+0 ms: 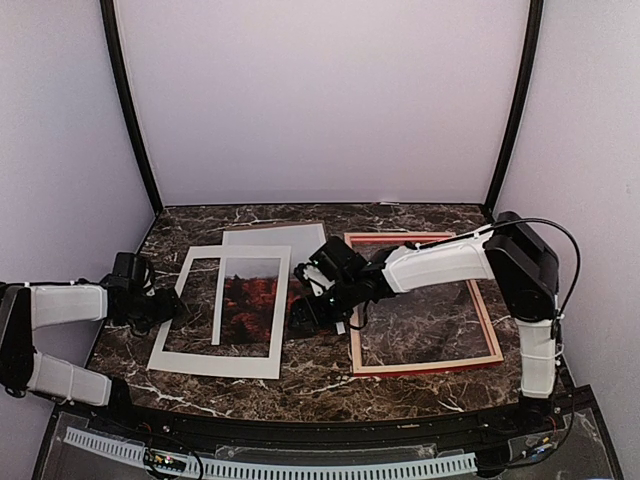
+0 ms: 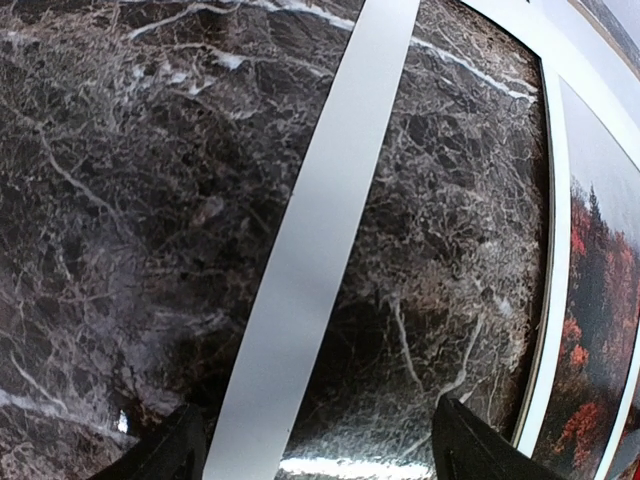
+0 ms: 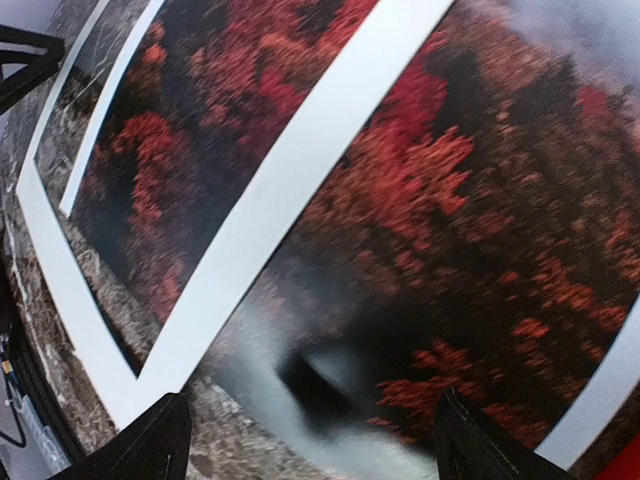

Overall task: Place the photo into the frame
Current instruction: Pick up the mat board from the photo.

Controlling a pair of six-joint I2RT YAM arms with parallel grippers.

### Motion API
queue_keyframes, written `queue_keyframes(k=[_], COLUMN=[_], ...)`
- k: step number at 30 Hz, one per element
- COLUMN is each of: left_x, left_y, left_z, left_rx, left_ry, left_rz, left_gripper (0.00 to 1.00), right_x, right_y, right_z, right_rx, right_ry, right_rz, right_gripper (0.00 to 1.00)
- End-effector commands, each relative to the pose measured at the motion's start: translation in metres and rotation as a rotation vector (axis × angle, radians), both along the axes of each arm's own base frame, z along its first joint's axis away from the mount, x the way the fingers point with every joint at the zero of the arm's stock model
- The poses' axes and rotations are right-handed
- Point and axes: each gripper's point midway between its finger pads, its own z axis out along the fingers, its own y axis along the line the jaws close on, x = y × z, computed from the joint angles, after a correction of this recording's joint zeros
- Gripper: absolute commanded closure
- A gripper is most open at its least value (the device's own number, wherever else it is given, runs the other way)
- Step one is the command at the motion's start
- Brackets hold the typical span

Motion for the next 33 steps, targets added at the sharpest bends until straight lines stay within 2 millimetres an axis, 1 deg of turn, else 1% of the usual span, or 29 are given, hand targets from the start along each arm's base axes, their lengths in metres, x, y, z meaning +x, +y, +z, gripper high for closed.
queue_keyframes(k=[1, 4, 7, 12, 15, 17, 21, 26, 33], left_x=[-0.015, -0.018, -0.023, -0.024, -0.03, -0.036, -0.044, -0.054, -0.066], left_y=[0.0, 0.0, -0.001, -0.005, -0.013, -0.018, -0.022, -0.029, -0.037], left_z=[-0.006, -0.009, -0.013, -0.011, -0.015, -0.018, -0.02, -0.023, -0.028], left_rx=[-0.021, -0.022, -0.033, -0.068, -0.117, -0.148, -0.179, -0.227, -0.265], left_ry=[0.014, 0.015, 0.024, 0.024, 0.043, 0.054, 0.053, 0.048, 0.047], left_rz=[0.007, 0.012, 0.013, 0.024, 0.013, 0.009, 0.01, 0.002, -0.009], left_gripper=[0.19, 0.18, 0.18, 0.18, 0.18, 0.18, 0.19, 0.21, 0.24], right_x=[-0.037, -0.053, -0.063, -0.076, -0.082, -0.085, -0.096, -0.105, -0.104], right_y=[0.013, 0.017, 0.019, 0.024, 0.028, 0.031, 0.032, 0.03, 0.032], right_z=[0.003, -0.006, -0.011, -0.017, -0.022, -0.021, -0.021, -0.028, -0.033], right_rx=[0.074, 0.077, 0.076, 0.097, 0.106, 0.115, 0.134, 0.139, 0.16], right_ry=[0.099, 0.146, 0.172, 0.247, 0.287, 0.309, 0.364, 0.416, 0.447], right_rz=[0.008, 0.017, 0.024, 0.045, 0.053, 0.057, 0.065, 0.052, 0.017], right_gripper=[0.15, 0.15, 0.15, 0.15, 0.15, 0.15, 0.16, 0.16, 0.16])
